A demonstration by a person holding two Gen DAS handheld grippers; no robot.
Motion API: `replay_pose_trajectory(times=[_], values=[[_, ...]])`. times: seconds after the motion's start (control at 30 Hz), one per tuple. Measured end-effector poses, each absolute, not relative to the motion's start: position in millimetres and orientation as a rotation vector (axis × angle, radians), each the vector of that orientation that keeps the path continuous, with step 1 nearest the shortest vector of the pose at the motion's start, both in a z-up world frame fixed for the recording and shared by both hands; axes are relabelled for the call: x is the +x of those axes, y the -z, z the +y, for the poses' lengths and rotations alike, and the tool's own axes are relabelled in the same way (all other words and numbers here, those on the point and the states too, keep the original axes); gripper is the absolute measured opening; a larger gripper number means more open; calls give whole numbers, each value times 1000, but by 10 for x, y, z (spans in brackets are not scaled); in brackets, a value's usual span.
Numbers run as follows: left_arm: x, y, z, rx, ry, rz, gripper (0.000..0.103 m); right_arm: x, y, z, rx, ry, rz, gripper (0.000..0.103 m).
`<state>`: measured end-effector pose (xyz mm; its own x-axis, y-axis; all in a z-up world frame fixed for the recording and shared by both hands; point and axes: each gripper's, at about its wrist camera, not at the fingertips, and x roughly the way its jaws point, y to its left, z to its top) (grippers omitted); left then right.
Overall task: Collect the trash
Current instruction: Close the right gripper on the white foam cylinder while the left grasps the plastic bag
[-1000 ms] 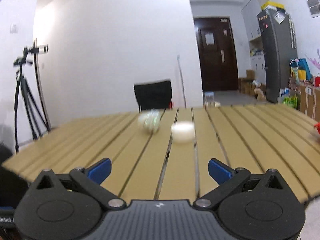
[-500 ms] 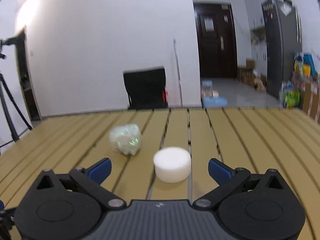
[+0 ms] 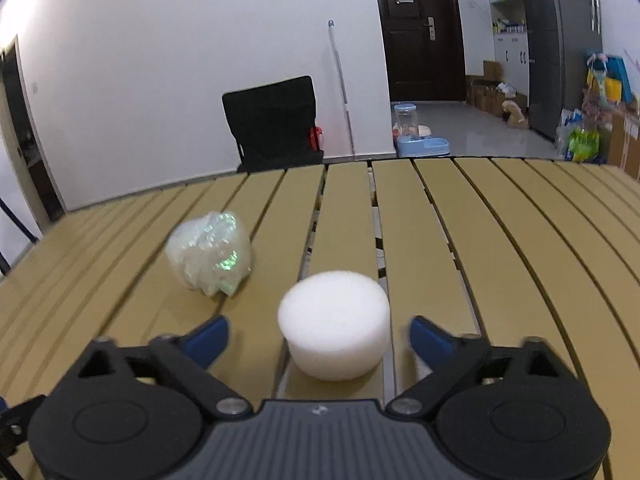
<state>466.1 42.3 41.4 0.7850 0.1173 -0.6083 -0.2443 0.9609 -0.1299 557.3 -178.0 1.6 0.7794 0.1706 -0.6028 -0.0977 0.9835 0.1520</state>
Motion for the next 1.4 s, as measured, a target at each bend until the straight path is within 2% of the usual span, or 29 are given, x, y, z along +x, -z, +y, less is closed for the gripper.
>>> replay_pose_trajectory(times=[0.03,0.1,0.2,0.53,0.97,1.4], values=[[4655,-408,396,-196,-198,644,103,5577,-1,-1770,99,-127,661,77],[4636,-409,359,-183,-195,646,103,5557,3,-1785,84,-115,649,60],[4594,-447,331,-176,-199,637,103,5550,14,-1837,101,-128,650,56],[4747,-602,149,-168,-154,633,103,5496,-75,-2363,352,-86,578,54],[5600,-678,-404,-54,-121,665,103,5313,-56,-3535,552,13,475,53],[6237,-437,-675,-18,-183,715,103,5312,-4,-3882,561,71,461,53]])
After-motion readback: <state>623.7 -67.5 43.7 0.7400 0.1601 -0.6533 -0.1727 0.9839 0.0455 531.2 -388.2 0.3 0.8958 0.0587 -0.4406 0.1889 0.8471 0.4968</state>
